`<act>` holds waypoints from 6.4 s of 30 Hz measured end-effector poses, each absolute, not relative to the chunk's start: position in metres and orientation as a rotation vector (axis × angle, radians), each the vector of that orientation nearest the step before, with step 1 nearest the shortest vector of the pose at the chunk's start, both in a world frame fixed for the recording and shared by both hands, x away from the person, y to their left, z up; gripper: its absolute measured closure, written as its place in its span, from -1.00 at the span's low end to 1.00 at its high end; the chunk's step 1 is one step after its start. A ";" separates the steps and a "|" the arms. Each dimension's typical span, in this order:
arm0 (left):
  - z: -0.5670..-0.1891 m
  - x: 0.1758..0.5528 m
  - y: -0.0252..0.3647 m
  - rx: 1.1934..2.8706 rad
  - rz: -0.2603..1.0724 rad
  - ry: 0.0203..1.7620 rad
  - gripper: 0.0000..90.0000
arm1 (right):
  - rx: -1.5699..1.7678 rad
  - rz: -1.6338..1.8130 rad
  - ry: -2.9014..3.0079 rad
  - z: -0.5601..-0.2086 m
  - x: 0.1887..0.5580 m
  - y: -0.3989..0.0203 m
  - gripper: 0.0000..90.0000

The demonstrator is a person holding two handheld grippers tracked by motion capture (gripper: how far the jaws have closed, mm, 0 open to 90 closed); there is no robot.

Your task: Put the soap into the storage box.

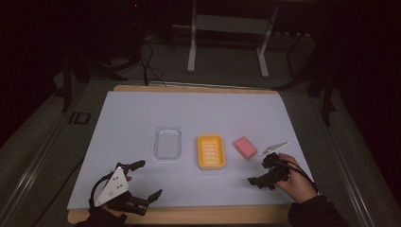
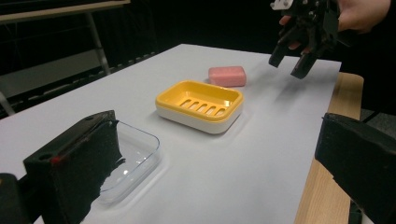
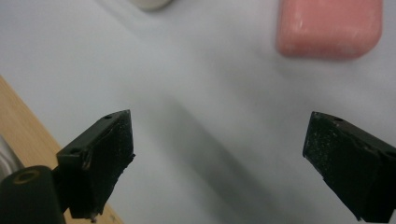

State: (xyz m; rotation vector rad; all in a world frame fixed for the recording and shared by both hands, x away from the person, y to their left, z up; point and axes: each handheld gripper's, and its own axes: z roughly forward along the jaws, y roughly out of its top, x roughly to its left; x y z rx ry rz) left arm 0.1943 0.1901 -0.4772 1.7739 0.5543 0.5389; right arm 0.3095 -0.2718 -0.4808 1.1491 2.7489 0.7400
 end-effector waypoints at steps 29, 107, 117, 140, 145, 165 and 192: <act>-0.477 0.194 0.190 1.775 0.533 0.553 -0.99 | 1.270 0.141 2.995 -0.485 0.326 -0.283 -0.80; -0.479 0.195 0.189 1.791 0.518 0.542 -0.99 | 1.270 0.434 2.802 -0.480 0.426 -0.229 -0.55; -0.479 0.195 0.188 1.800 0.523 0.546 -0.99 | 1.353 0.370 2.792 -0.498 0.433 -0.228 -0.30; -0.479 0.195 0.188 1.805 0.528 0.545 -0.99 | 1.716 0.287 2.441 -0.480 0.415 -0.218 -0.16; -0.479 0.195 0.188 1.803 0.529 0.546 -0.99 | 1.794 0.302 2.389 -0.464 0.410 -0.216 -0.16; -0.479 0.195 0.188 1.804 0.533 0.545 -0.99 | 1.778 0.445 2.408 -0.413 0.388 -0.171 -0.16; -0.479 0.194 0.188 1.801 0.533 0.541 -0.99 | 1.848 0.724 2.318 -0.411 0.370 -0.117 -0.15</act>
